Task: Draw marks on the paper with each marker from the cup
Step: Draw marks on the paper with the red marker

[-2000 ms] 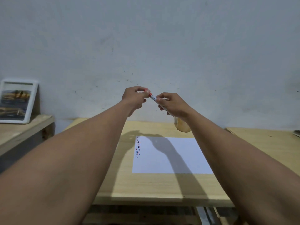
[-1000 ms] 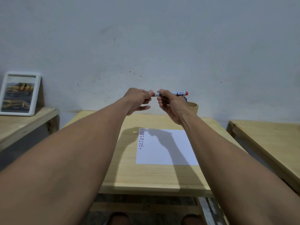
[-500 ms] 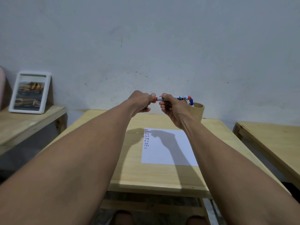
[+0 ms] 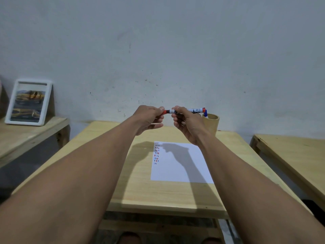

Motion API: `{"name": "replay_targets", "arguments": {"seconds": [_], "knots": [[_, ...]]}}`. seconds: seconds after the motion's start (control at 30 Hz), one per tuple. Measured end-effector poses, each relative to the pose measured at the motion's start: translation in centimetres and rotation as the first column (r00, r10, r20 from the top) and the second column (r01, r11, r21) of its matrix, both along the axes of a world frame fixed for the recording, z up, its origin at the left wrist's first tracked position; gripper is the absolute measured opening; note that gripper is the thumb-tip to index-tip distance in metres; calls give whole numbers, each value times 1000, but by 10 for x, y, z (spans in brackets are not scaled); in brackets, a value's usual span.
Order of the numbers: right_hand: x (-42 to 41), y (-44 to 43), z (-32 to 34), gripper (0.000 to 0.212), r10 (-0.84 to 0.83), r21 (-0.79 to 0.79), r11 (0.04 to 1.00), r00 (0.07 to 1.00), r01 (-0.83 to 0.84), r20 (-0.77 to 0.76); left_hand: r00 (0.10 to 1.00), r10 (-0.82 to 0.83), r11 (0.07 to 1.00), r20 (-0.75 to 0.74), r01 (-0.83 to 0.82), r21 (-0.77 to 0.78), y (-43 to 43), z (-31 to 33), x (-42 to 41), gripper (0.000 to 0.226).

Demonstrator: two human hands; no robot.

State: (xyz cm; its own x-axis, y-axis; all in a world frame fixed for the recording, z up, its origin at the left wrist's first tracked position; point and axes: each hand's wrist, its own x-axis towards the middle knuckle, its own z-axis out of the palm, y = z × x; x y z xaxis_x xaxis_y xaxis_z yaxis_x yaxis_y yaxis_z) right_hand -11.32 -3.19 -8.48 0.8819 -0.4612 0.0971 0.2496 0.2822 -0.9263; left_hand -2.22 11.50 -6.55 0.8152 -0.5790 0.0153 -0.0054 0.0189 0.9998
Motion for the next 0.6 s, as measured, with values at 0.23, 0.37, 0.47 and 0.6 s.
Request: {"name": "replay_targets", "arguments": {"seconds": [0.23,0.37,0.47,0.6], "knots": [[-8,-3,-7,20,38,-41,998,997,-40,-61,994,74,993,84,-81,91,9,-13,9,24],[-9,-1,-14,17,39,-54,998,994,-44,-104,920,86,910,383,-229,345,17,-35,15,21],[-10,1,-22,12,26,-80,996,990,-37,-140,843,45,799,536,-352,487,24,-54,13,19],[-12,5,-32,6,-2,-115,993,985,-18,-170,824,-4,745,567,-376,551,31,-82,7,10]]}}
